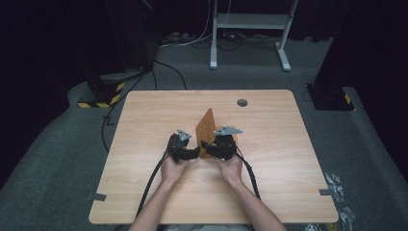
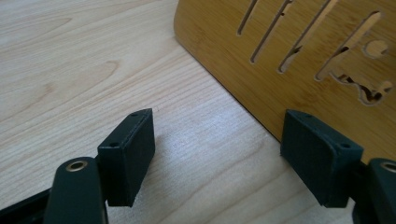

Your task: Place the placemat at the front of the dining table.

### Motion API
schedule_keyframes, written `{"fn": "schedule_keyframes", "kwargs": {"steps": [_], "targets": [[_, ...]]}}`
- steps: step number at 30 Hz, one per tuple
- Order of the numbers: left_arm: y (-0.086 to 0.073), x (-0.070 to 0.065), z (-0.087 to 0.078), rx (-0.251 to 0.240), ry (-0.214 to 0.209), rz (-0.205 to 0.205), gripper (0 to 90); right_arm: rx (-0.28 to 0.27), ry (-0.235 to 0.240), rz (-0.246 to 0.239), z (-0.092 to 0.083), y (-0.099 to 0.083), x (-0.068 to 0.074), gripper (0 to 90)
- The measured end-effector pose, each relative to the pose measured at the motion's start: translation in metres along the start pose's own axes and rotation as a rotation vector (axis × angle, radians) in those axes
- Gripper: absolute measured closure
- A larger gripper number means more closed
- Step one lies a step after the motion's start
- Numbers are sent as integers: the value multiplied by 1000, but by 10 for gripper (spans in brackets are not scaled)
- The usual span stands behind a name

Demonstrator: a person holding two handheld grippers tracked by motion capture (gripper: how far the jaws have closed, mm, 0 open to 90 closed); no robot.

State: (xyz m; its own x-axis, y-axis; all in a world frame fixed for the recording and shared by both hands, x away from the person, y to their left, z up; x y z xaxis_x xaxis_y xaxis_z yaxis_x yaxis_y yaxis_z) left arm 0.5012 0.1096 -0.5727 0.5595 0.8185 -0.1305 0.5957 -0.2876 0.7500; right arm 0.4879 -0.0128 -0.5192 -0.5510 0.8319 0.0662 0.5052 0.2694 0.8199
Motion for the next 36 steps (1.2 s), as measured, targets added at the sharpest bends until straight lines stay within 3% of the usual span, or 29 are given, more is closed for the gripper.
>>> {"fn": "schedule_keyframes", "kwargs": {"steps": [7,11,26,29,36], "targets": [[-3,1,-4,-6,-15,-6,261,-12,15,-8,-4,3,4,638],[-4,0,-4,5,2,9,262,-6,31,-13,-5,5,6,664],[-6,1,-7,4,2,10,260,-7,44,-31,-5,7,10,712],[-9,2,-10,7,2,16,260,-28,50,-29,-8,10,11,786],[-12,6,-14,3,13,4,267,-35,58,-35,-10,12,13,817]]}}
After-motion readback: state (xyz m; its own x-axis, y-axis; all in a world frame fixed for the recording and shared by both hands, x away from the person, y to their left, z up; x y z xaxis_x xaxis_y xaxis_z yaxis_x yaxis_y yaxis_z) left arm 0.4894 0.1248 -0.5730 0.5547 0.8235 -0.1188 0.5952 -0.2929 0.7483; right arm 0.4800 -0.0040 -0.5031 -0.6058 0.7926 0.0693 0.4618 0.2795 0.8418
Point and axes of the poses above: each handheld gripper's, and its own axes: z roughly forward along the jaws, y roughly out of its top, x roughly to its left, the point moved 7 cm from there along z, roughly forward along the jaws, and after that the axes turned 10 degrees about -y, right-handed, at the moved point
